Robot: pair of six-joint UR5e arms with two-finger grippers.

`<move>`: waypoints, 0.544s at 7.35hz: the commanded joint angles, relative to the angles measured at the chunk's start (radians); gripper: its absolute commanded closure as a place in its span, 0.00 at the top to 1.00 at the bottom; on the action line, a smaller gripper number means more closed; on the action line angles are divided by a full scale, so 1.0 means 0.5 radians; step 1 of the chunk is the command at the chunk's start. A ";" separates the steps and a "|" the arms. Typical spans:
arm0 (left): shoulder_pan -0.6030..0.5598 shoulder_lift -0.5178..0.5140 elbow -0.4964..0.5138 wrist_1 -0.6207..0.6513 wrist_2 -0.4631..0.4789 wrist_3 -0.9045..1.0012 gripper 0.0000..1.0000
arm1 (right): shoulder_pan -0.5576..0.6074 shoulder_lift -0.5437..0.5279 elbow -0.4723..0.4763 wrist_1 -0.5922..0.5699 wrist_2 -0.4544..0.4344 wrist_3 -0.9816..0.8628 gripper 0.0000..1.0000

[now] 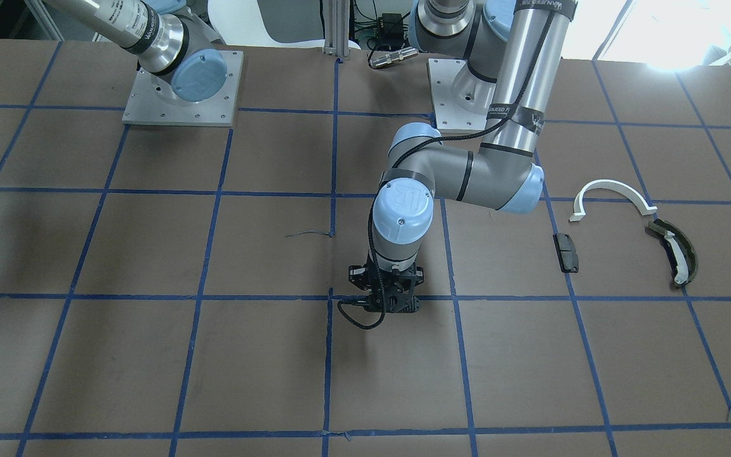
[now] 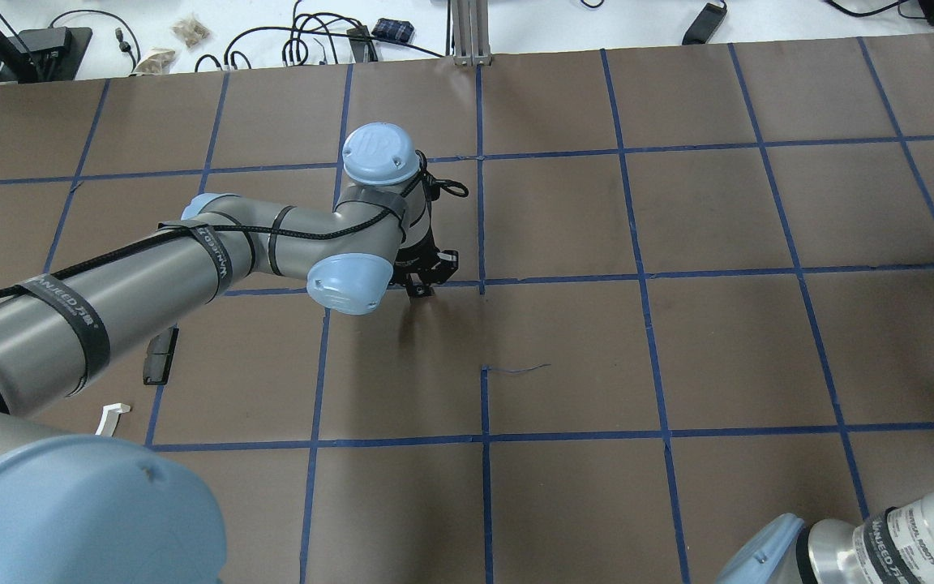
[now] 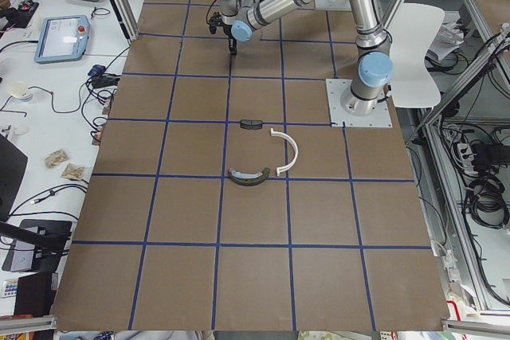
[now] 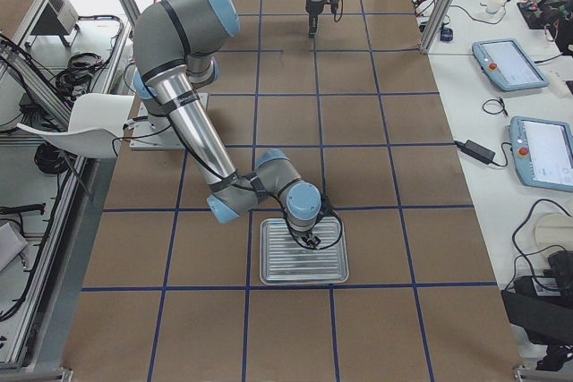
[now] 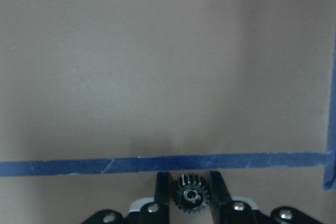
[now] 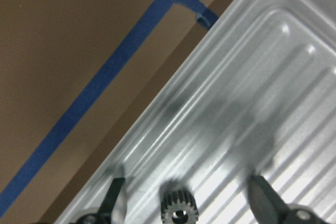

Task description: Place bearing gear from tray to pile

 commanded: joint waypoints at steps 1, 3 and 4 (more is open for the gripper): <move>0.283 0.160 -0.006 -0.264 0.018 0.336 0.00 | -0.004 -0.002 0.000 0.006 -0.063 -0.008 0.75; 0.929 0.222 -0.052 -0.303 0.021 1.136 0.00 | -0.004 -0.008 0.000 0.002 -0.069 0.001 0.38; 1.200 0.228 -0.040 -0.300 0.024 1.558 0.01 | -0.004 -0.008 0.000 0.003 -0.069 0.010 0.26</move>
